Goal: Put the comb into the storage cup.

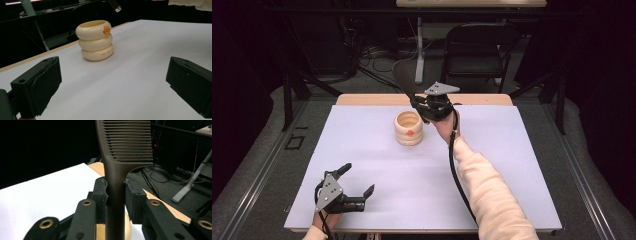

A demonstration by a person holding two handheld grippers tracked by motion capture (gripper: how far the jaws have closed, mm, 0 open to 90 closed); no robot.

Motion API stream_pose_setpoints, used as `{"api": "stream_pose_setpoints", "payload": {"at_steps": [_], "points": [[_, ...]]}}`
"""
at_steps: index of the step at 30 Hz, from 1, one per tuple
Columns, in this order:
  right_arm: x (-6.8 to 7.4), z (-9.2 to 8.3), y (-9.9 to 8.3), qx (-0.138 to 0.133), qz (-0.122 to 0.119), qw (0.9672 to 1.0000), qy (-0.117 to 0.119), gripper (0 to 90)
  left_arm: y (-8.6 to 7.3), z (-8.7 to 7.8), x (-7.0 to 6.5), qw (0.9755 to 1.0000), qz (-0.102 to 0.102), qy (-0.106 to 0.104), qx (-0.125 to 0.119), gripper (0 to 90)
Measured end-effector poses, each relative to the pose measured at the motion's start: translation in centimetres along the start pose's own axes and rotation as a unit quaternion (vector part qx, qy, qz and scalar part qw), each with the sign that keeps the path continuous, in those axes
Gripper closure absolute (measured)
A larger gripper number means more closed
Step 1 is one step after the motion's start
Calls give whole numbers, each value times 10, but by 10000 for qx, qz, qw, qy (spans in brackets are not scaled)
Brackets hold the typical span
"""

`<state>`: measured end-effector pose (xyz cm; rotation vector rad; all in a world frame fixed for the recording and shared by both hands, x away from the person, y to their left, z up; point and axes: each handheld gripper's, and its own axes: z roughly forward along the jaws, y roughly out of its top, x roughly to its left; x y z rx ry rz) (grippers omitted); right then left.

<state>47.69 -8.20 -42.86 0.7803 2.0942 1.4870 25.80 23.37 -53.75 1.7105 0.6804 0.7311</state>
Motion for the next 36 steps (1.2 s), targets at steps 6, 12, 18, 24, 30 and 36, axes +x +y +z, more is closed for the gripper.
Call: {"api": "stream_pose_setpoints", "payload": {"at_steps": [6, 12, 18, 24, 30, 36], "points": [[0, 2, 5, -60, -37, 10000, -1, 721, 0, 0, 0, 10000, 1, 2, -9, 0], [3, 8, 7, -46, -28, 10000, -17, 722, 0, -1, 0, 10000, 2, 0, -19, 0], [4, 12, 10, -125, -18, 9999, -47, 722, 0, -1, 0, 10000, -3, 1, -20, 0], [3, 13, 11, -183, -4, 9998, -48, 722, 0, -1, 0, 10000, -16, -2, -18, 0], [4, 16, 10, -247, -26, 9997, -20, 722, 0, -1, 0, 10000, -13, -4, -16, 0], [7, 19, 10, -317, -96, 9995, 18, 721, 0, -1, 1, 10000, -28, -2, -16, 0]]}}
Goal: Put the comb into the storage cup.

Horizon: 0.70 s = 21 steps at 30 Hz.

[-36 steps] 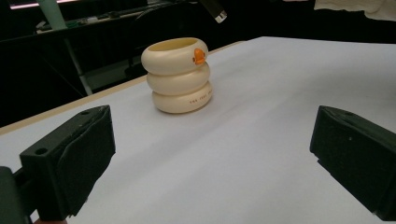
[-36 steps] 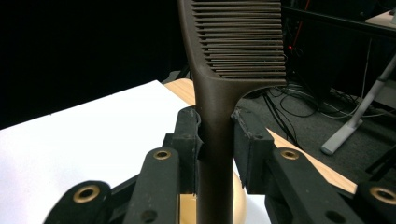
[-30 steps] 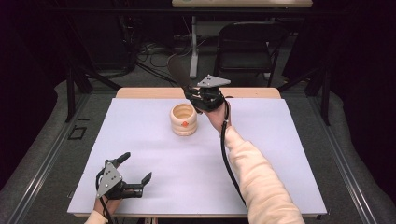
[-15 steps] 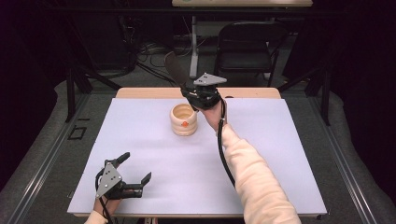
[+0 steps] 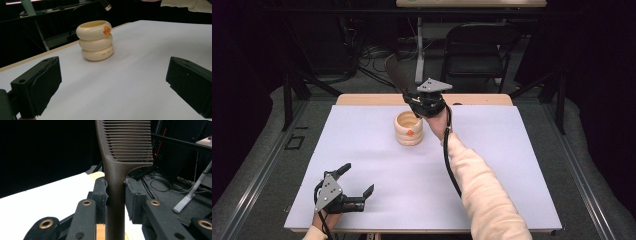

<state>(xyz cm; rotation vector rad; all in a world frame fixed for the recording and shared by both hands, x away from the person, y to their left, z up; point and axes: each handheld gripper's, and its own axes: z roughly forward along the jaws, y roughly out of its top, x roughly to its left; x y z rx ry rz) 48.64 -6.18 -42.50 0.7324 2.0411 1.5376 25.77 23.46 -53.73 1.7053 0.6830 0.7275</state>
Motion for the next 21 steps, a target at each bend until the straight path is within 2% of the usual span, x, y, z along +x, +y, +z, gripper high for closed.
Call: {"api": "stream_pose_setpoints", "payload": {"at_steps": [21], "points": [[5, 10, -5, -137, 33, 9999, 84, 721, 0, 0, 0, 10000, -1, 2, 2, 0]]}}
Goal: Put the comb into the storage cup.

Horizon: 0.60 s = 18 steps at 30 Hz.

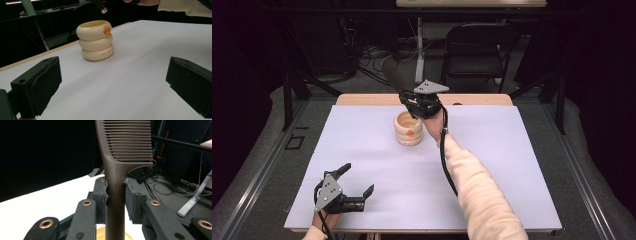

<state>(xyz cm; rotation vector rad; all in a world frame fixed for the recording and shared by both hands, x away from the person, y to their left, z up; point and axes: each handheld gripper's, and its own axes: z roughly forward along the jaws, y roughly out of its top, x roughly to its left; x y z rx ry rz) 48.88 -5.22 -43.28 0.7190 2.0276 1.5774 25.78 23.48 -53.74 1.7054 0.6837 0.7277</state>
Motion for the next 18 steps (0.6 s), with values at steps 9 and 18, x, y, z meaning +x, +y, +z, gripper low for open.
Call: {"api": "stream_pose_setpoints", "payload": {"at_steps": [9, 18], "points": [[4, 6, -3, 61, 1, 10000, 62, 721, 0, 0, 0, 10000, 5, 5, 5, 0], [4, 10, -6, 42, -10, 10000, 63, 721, 0, 0, 0, 10000, -8, 11, 5, 0]]}}
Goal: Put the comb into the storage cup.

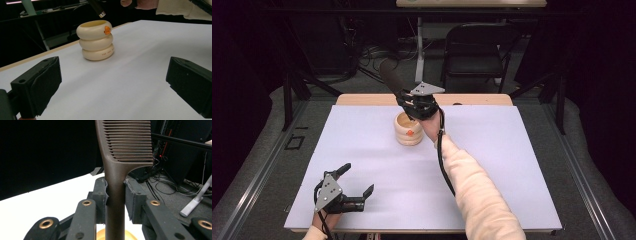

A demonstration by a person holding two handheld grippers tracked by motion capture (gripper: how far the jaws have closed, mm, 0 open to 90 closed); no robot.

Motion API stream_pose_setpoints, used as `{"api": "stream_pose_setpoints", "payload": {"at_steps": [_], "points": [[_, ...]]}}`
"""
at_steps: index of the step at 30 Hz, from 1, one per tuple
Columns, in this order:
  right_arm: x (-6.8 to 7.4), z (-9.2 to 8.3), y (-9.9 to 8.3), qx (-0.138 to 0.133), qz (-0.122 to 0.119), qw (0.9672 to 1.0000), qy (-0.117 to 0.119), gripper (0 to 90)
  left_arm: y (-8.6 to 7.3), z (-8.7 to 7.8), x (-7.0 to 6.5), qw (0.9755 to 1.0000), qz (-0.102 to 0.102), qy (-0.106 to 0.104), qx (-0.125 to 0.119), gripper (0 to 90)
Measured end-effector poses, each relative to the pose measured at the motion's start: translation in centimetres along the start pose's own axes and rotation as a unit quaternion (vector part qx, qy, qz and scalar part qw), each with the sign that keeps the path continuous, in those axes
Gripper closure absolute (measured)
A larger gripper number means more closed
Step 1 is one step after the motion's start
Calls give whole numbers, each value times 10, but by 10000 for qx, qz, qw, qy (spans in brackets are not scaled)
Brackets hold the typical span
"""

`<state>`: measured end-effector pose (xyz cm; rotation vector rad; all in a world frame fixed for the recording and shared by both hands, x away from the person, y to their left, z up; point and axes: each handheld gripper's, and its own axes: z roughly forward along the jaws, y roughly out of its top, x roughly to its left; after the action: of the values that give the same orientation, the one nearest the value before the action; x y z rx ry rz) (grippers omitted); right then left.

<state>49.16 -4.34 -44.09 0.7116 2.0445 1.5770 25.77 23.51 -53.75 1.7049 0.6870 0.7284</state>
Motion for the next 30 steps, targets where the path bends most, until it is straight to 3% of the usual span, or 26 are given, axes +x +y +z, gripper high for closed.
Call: {"api": "stream_pose_setpoints", "payload": {"at_steps": [16, 30], "points": [[2, 7, -4, 19, 13, 10000, 90, 721, 0, 0, 0, 10000, -2, 8, 0, 0], [-1, 9, -8, -12, 35, 10000, 31, 721, 0, -1, 0, 10000, 4, 7, -4, 0]]}}
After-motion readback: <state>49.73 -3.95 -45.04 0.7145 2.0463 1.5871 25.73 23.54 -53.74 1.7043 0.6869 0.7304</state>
